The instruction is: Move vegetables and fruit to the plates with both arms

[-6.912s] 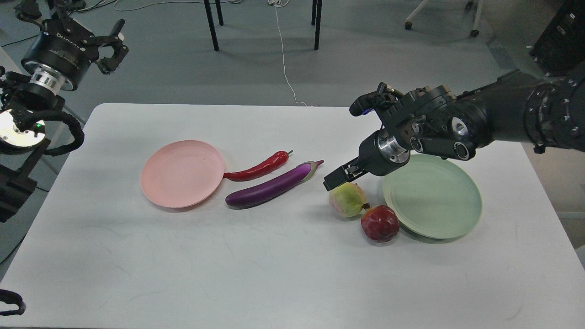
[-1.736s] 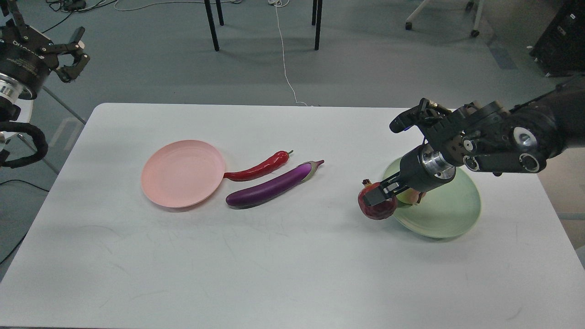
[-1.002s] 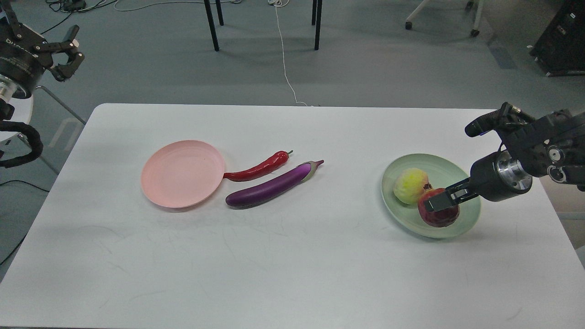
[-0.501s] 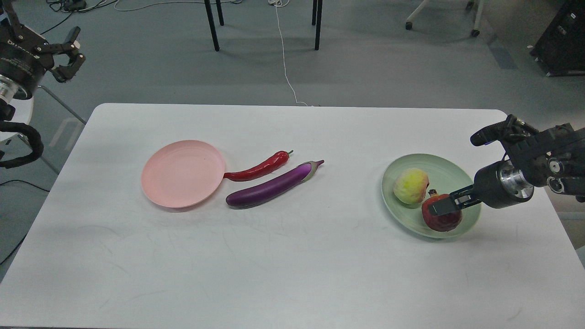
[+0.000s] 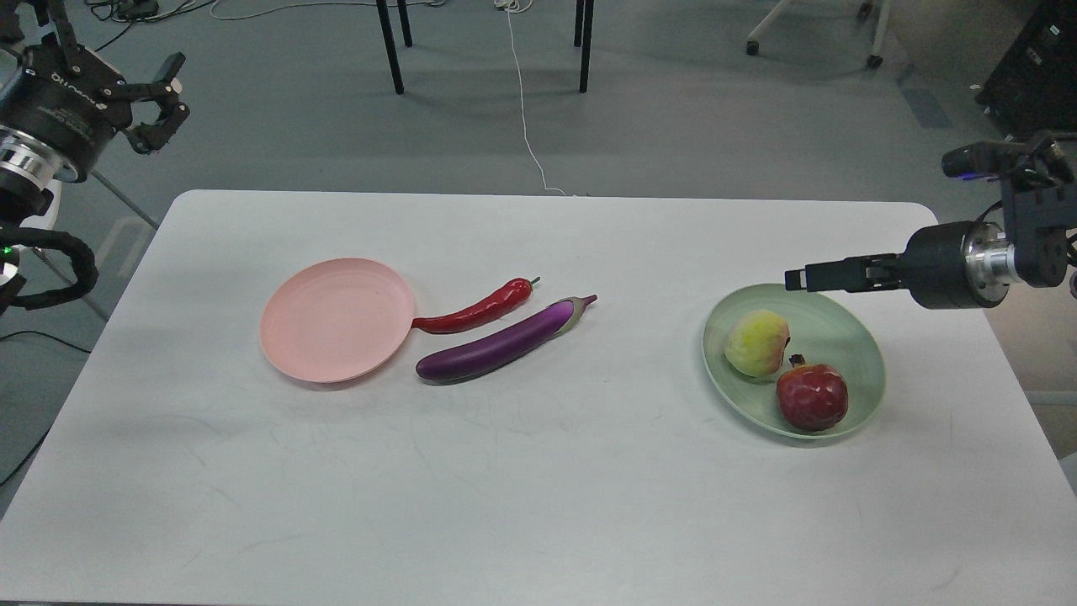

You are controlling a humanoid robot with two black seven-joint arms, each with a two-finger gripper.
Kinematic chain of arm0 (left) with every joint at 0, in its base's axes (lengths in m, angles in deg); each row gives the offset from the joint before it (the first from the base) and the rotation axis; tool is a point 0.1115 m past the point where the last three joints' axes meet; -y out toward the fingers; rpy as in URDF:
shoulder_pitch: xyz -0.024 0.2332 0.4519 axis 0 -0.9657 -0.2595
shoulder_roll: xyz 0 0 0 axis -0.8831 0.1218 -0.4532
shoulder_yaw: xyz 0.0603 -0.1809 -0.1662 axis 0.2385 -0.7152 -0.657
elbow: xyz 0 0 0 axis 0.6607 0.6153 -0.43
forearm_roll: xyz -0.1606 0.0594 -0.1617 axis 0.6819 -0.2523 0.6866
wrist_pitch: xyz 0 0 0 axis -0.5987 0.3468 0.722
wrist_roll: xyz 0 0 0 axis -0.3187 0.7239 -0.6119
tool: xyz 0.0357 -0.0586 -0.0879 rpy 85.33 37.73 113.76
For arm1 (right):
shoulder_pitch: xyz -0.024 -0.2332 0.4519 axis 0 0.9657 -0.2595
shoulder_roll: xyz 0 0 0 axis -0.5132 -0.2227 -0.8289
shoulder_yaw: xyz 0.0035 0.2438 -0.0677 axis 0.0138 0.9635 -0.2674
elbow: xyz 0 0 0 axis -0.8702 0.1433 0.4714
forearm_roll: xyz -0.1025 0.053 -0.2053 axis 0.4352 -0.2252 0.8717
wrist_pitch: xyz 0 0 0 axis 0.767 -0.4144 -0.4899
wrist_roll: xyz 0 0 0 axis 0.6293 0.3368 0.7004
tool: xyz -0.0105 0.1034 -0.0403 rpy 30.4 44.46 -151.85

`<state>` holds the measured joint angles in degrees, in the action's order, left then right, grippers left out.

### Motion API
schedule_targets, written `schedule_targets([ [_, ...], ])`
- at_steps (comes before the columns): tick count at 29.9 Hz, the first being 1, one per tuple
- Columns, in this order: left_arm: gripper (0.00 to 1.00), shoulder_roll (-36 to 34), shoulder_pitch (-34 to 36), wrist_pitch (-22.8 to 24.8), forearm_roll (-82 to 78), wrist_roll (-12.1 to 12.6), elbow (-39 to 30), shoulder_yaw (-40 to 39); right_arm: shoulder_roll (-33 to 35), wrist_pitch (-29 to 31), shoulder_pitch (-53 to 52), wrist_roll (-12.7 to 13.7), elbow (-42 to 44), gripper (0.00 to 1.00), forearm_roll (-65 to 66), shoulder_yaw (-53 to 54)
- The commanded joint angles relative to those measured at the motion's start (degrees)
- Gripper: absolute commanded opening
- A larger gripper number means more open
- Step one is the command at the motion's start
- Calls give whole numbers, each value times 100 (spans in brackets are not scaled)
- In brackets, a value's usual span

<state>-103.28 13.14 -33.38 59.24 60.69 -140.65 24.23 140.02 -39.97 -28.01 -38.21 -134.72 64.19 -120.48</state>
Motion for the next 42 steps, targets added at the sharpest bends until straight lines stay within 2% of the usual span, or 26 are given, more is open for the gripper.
schedule_targets([
  [1,98,-99,54,-10,-1286,-13,-423,126,91,-10,924,-2,253,98,-684,1388],
  [8,98,190,256,-45,-3728,-31,-924,144,-119,-37,2374,-2,350,98,-1835,3602],
  [12,98,270,291,-80,-3997,-22,-925,153,-172,-37,2491,-2,341,98,-1996,3765],
  [13,98,627,674,-219,-5772,-13,-925,692,-251,-19,3039,-11,306,98,-3267,4321],
  [15,98,744,844,-229,-6420,-13,-925,1047,-243,-19,3176,-37,297,98,-3725,4493],
  [20,98,1157,1213,-282,-8212,-13,-925,1997,-41,235,3563,-485,315,98,-4657,4968],
  [25,98,1772,1372,-282,-9813,-40,-925,2359,240,832,4072,-494,411,98,-5879,5109],
  [30,98,2387,1381,-291,-11027,-31,-916,2736,285,1386,4757,-547,737,98,-6144,5118],
  [37,96,3038,1531,-300,-11985,-4,-644,3535,417,1401,5251,-582,702,99,-7304,5127],
  [42,92,3311,1478,-300,-12375,66,-337,3897,434,1401,5277,-600,693,99,-7454,5127],
])
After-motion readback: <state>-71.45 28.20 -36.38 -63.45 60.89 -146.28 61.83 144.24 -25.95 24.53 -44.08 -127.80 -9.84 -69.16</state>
